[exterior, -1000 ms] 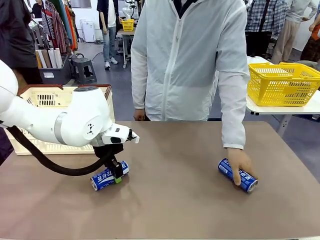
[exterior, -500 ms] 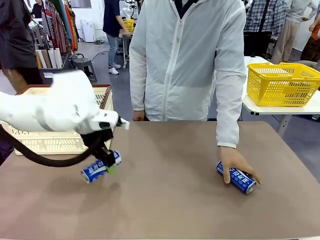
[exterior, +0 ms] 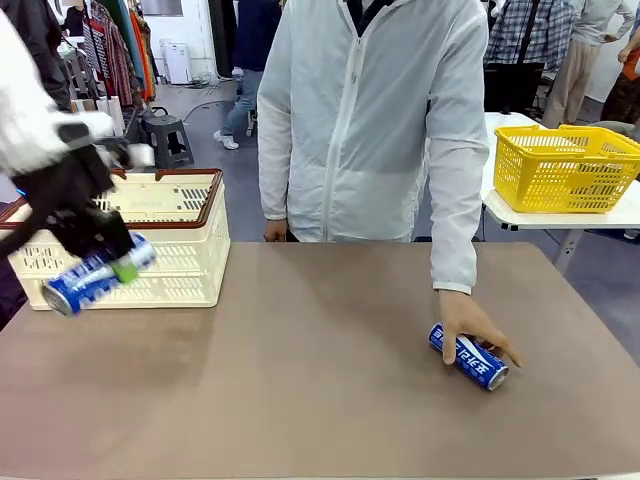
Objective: Place the drinks into the Shopping basket.
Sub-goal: Pick up one drink and place it into the Shopping basket.
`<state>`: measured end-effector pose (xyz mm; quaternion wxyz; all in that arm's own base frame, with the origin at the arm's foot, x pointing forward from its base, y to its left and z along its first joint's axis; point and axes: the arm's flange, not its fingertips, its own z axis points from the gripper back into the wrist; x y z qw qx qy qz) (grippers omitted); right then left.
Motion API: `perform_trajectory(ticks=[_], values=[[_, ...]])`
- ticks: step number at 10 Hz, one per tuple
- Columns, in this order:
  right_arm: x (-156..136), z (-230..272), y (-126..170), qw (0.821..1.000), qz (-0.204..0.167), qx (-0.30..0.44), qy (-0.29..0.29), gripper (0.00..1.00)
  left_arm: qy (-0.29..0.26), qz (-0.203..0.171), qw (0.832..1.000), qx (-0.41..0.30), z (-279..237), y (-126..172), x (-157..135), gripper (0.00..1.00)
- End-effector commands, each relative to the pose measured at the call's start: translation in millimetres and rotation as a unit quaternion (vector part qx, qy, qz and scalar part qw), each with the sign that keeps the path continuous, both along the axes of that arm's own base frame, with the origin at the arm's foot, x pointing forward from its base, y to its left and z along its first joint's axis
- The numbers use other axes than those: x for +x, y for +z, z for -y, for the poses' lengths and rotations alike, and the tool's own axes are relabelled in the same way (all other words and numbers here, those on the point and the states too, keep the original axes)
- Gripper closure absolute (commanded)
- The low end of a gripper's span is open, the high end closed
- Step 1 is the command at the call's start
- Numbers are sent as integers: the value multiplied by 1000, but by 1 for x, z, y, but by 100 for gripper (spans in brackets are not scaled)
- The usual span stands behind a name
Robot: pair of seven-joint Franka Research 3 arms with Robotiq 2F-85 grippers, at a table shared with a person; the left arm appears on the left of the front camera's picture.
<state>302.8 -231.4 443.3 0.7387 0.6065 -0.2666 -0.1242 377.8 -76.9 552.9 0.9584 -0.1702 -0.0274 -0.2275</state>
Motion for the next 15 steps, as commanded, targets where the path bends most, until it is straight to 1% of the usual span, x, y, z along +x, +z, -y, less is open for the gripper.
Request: perform_trajectory(ticks=[1, 2, 3, 6, 7, 8, 9, 10, 11, 12, 13, 14, 15], values=[[-1, 0, 3, 1000, 3, -1, 0, 0, 140, 16, 989, -32, -25, 15, 24, 100], [-1, 0, 3, 1000, 3, -1, 0, 0, 235, 17, 970, -61, -41, 16, 21, 100], [-1, 0, 3, 1000, 3, -1, 0, 0, 71, 5, 997, -12, -28, 16, 9, 100], [-1, 0, 3, 1000, 3, -1, 0, 0, 71, 5, 997, -12, -28, 16, 9, 100], [-1, 0, 3, 1000, 3, -1, 0, 0, 101, 0, 995, -19, -29, 14, 13, 100], [-1, 0, 3, 1000, 3, -1, 0, 0, 138, 9, 990, -33, -37, 37, 34, 100], [-1, 0, 3, 1000, 3, -1, 0, 0, 146, 8, 989, -27, -39, 60, 62, 100], [-1, 0, 3, 1000, 3, -1, 0, 0, 154, 11, 988, -14, -38, 76, 97, 100], [-1, 0, 3, 1000, 3, -1, 0, 0, 139, 10, 990, -5, -38, 83, 137, 100], [-1, 0, 3, 1000, 3, -1, 0, 0, 139, 6, 990, -12, -44, 80, 175, 100], [-1, 0, 3, 1000, 3, -1, 0, 0, 155, -10, 988, -21, -53, 70, 206, 100], [-1, 0, 3, 1000, 3, -1, 0, 0, 174, -10, 984, -25, -59, 54, 232, 100], [-1, 0, 3, 1000, 3, -1, 0, 0, 211, 8, 977, -24, -59, 31, 252, 100]])
